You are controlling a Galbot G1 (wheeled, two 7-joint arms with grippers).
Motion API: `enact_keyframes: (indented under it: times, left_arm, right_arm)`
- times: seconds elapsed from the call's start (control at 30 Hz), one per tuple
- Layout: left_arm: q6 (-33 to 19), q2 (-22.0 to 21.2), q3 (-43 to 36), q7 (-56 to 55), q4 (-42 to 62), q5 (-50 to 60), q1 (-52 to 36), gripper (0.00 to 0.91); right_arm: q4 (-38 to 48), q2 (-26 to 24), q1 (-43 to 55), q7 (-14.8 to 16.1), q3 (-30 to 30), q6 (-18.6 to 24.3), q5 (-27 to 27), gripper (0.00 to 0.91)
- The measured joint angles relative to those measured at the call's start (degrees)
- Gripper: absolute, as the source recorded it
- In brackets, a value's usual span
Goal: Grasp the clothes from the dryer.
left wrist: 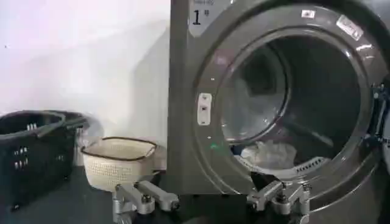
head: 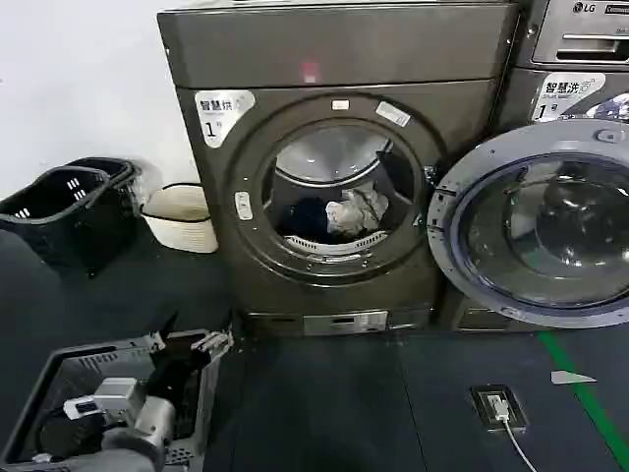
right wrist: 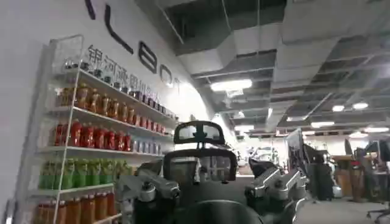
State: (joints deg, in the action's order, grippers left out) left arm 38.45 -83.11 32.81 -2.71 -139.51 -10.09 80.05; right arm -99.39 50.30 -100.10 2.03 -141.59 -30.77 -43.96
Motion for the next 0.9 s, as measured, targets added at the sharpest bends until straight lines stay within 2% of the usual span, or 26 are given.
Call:
enact_keyframes:
  times: [0.9]
  left_arm:
    - [-0.1,0.3,2.1,2.0,-1.5,1.3,0.3,0.907]
  right_arm:
    - [-0.1,-0.8,0.1,0.9,-1.0,0.8,-2.1,0.907]
